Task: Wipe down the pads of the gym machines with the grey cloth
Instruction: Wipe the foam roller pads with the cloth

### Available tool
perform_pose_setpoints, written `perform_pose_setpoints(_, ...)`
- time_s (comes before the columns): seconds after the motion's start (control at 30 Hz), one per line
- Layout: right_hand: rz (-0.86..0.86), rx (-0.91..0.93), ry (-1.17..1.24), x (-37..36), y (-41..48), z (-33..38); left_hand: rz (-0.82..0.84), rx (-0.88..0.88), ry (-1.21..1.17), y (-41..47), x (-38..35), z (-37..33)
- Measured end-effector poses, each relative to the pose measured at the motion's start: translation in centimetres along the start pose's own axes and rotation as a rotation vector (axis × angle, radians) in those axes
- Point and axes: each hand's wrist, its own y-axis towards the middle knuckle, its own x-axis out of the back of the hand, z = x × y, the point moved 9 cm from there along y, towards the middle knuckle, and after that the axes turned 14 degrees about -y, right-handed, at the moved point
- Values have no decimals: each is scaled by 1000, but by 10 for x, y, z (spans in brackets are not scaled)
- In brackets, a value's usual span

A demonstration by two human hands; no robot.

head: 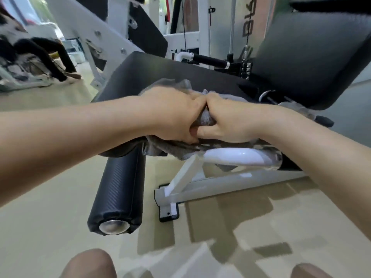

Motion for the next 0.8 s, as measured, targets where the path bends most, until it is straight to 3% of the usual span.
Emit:
perform_pose_setpoints(0.1,-76,33,-28,8,20,40,-175,55,134,-53,26,28)
perform_pose_setpoints(0.17,-125,96,-53,12,32,70,-279,94,52,-87,38,48)
perform_pose_setpoints(0.27,-255,208,7,29,36,100,-465,58,-183,-123,41,65)
perform_pose_setpoints(0.37,-310,285,34,38,43,130,-626,80,-634,-158,27,93)
perform_pose_setpoints(0.5,-261,293,3,50,60,155,-742,210,-1348,-179,-20,116)
perform_pose_setpoints(0.7,-76,177,-210,48,86,178,-874,226,-1531,-195,-44,136)
perform_pose_setpoints(0.8,54,110,-264,49,98,182,-753,308,-1519,-189,-55,151)
